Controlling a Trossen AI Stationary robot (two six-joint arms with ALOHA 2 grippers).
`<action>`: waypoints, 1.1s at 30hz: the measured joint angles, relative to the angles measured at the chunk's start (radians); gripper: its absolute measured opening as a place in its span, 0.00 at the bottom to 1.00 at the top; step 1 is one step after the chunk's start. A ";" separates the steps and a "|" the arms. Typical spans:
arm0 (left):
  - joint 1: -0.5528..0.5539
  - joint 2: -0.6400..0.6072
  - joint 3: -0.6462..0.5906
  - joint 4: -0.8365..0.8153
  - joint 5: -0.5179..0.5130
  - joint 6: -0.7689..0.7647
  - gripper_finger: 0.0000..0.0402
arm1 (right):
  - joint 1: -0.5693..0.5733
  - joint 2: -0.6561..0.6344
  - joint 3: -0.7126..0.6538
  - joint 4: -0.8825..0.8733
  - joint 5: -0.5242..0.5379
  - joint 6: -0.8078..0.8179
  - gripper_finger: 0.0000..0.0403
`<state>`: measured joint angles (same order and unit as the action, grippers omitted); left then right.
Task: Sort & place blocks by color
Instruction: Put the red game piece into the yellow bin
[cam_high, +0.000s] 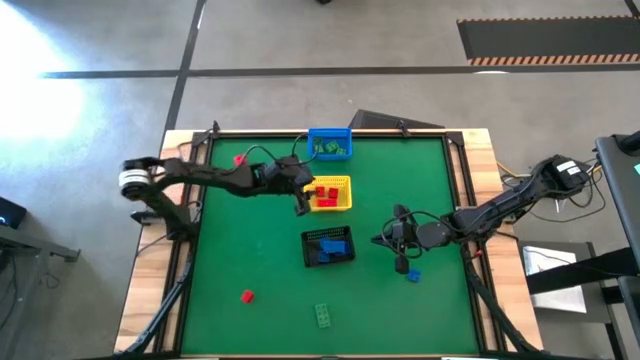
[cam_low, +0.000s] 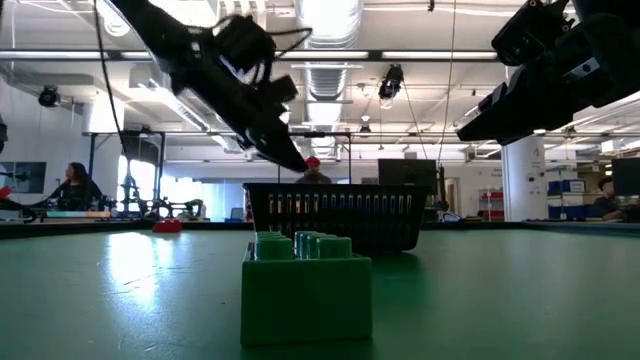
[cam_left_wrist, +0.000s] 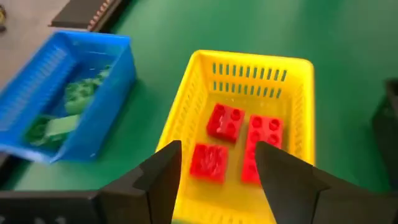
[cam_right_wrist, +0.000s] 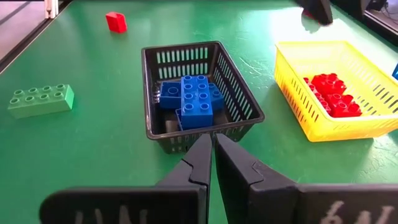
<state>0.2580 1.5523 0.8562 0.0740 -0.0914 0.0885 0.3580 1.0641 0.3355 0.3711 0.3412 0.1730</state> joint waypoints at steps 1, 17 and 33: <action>0.000 -0.035 0.000 -0.040 -0.015 0.004 0.47 | 0.000 0.000 0.000 -0.001 0.000 0.000 0.03; 0.151 -0.511 -0.140 -0.546 -0.203 -0.031 0.24 | 0.000 0.000 -0.005 0.009 0.000 -0.007 0.03; 0.594 -0.216 -0.035 -0.707 -0.100 0.152 0.17 | 0.000 0.000 -0.005 0.009 0.000 -0.008 0.03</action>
<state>0.8524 1.3360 0.8213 -0.6332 -0.1913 0.2407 0.3576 1.0641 0.3305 0.3798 0.3416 0.1646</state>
